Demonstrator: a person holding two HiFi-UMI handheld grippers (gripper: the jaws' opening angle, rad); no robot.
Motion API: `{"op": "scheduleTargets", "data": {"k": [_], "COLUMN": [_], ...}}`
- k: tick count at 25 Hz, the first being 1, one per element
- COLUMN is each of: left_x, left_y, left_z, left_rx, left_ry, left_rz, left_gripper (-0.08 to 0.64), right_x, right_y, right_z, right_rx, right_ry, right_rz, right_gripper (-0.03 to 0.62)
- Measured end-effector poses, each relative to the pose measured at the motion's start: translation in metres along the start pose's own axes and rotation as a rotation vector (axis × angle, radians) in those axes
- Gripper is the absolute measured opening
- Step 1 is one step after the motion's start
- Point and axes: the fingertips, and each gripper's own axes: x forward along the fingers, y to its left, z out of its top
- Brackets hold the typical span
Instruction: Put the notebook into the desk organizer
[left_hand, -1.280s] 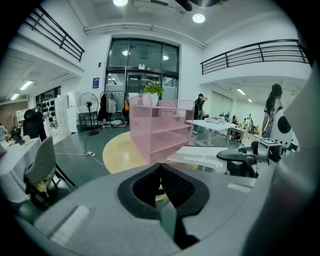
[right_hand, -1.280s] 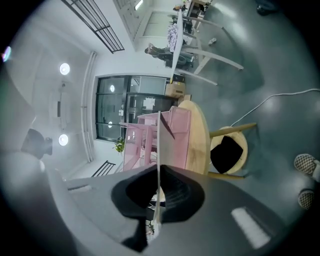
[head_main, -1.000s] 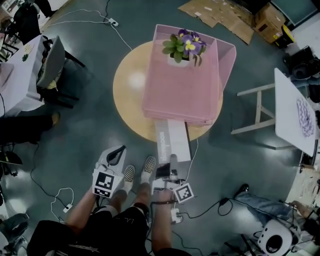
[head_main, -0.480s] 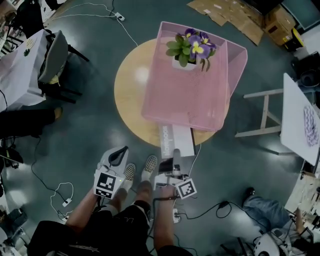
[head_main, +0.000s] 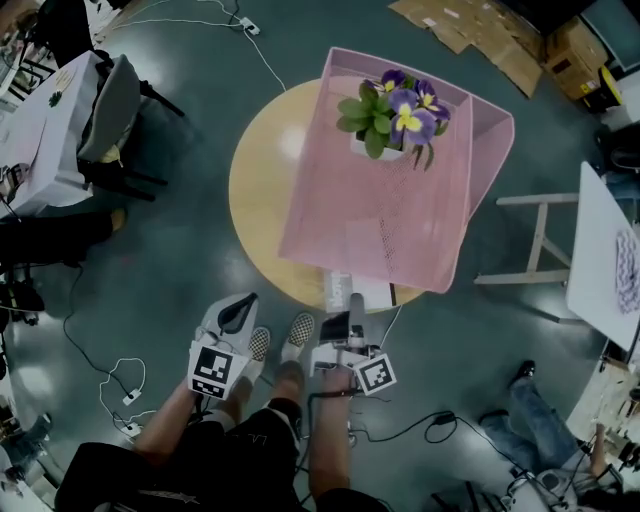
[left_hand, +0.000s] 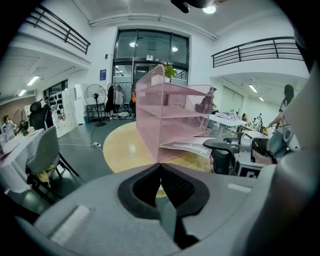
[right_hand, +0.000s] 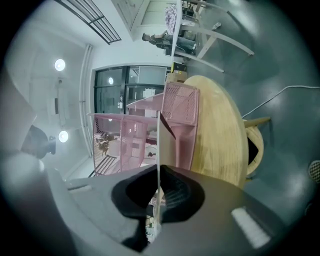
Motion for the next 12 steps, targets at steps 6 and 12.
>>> {"op": "scheduleTargets", "data": {"k": [6,12], "left_x": [0.014,0.024], "left_y": [0.007,0.014], "left_z": [0.002,0.001], "left_rx": [-0.014,-0.039], "left_ry": [0.010,0.021], "left_rz": [0.018,0.036], "left_gripper": [0.011,0.011], "right_x": [0.021,0.039], "right_y": [-0.008,-0.015], "right_z": [0.006,0.008], "right_rx": [0.010,0.010], "right_ry": [0.015,0.034], "right_rz": [-0.002,-0.012], "right_gripper": [0.014,0.014]}}
